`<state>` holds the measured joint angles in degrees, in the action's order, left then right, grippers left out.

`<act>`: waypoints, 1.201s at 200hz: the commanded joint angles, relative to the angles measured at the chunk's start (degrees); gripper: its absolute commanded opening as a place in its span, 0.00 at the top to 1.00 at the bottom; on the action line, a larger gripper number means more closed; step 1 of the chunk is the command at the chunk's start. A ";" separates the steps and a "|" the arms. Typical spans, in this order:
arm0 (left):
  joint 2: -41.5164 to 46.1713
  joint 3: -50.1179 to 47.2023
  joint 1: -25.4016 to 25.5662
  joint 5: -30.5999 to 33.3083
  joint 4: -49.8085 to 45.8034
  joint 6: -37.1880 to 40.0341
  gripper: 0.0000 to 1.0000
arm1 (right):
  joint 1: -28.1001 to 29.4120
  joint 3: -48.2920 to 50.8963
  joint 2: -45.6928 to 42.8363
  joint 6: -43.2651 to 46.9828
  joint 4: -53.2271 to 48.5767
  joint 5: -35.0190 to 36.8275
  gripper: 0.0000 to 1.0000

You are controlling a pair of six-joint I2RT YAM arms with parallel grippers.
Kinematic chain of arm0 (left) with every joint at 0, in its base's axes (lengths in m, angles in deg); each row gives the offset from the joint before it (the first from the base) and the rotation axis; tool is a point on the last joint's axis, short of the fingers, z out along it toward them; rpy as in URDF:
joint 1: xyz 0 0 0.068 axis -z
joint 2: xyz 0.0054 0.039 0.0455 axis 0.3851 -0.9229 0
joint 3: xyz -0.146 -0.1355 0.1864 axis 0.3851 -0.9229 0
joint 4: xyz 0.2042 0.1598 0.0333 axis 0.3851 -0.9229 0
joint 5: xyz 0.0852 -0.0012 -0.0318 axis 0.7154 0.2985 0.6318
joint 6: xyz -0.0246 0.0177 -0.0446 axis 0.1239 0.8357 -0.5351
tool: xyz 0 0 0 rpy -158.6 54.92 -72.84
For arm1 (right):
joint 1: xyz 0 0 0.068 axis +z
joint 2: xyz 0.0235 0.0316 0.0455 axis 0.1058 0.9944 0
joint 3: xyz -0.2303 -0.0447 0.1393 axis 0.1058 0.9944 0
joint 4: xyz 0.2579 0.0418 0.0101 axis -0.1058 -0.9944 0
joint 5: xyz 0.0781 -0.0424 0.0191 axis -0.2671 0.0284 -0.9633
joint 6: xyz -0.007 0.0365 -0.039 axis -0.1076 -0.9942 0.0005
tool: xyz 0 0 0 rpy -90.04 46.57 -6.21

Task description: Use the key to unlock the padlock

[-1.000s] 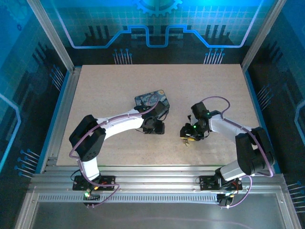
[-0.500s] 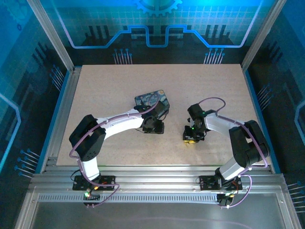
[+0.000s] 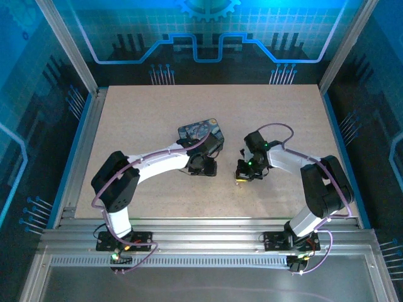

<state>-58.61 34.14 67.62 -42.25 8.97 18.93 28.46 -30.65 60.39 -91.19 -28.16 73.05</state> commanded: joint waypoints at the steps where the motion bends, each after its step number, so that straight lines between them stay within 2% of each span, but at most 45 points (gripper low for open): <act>1: 1.30 -1.79 -0.34 -7.69 4.73 1.01 0.55 | -1.14 -0.52 -0.61 -2.22 3.36 -6.75 1.00; 23: 1.81 -5.24 -0.58 -15.17 13.26 -2.63 0.59 | -2.48 2.13 -2.51 -6.29 8.58 -12.63 1.00; 41: 2.74 -7.64 -0.93 -17.71 18.54 -5.48 0.62 | -3.27 3.47 -4.50 -10.40 11.86 -15.64 1.00; 71: 4.52 -10.60 -1.56 -20.88 25.04 -7.41 0.66 | -4.68 4.05 -6.52 -16.60 14.66 -17.85 1.00; 110: 6.09 -14.61 -1.58 -24.96 33.77 -10.29 0.69 | -4.82 5.13 -7.79 -24.95 17.70 -17.38 1.00; 148: 8.60 -16.36 -1.59 -23.02 34.41 -8.46 0.76 | -4.73 6.00 -7.91 -28.75 17.15 -14.53 1.00; 201: 6.59 -14.18 -0.76 -22.65 34.67 -2.03 0.78 | -3.59 7.03 -5.92 -35.09 18.41 -14.99 1.00; 240: 3.98 -8.20 1.98 -15.52 26.92 4.93 0.77 | -3.32 7.00 -4.38 -39.11 19.14 -16.03 0.99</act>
<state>-52.78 21.70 67.97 -62.42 40.25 17.57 24.53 -23.72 55.05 -126.29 -9.73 57.93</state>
